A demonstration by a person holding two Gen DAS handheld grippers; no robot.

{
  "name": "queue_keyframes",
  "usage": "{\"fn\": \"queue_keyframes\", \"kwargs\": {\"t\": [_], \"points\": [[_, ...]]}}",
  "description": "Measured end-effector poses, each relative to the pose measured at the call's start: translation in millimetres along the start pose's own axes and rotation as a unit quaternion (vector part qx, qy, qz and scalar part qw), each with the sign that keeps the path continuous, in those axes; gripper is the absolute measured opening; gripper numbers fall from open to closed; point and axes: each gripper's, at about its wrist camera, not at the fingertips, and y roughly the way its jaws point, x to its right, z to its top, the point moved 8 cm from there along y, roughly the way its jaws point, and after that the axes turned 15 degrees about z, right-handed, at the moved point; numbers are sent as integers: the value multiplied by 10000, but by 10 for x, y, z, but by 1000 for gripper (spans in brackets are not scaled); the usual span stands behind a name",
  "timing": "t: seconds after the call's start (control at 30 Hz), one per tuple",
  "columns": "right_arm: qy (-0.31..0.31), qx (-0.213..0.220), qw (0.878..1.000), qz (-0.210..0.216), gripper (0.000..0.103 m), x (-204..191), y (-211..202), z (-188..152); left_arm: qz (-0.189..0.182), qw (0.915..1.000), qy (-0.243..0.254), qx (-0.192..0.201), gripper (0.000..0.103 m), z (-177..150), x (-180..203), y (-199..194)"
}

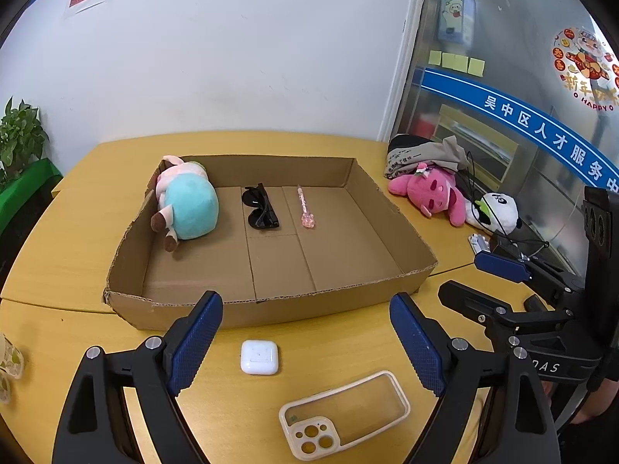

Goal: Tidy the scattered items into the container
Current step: 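Move the left gripper over the clear phone case and open around it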

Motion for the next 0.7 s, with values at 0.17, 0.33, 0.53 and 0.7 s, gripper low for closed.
{"fn": "queue_keyframes", "kwargs": {"t": [0.17,0.33,0.53,0.7], "points": [[28,-13,10000,46,78,-4,3,-35,3,10000,6,-25,91,-11,22,10],[48,-27,10000,58,78,-14,11,-66,-28,10000,18,-53,91,-20,46,27],[89,-27,9999,67,77,5,29,-64,-95,9999,31,-101,91,-48,69,59],[98,-43,9996,273,78,-26,66,-91,-448,9988,65,-199,91,-178,86,96]]}}
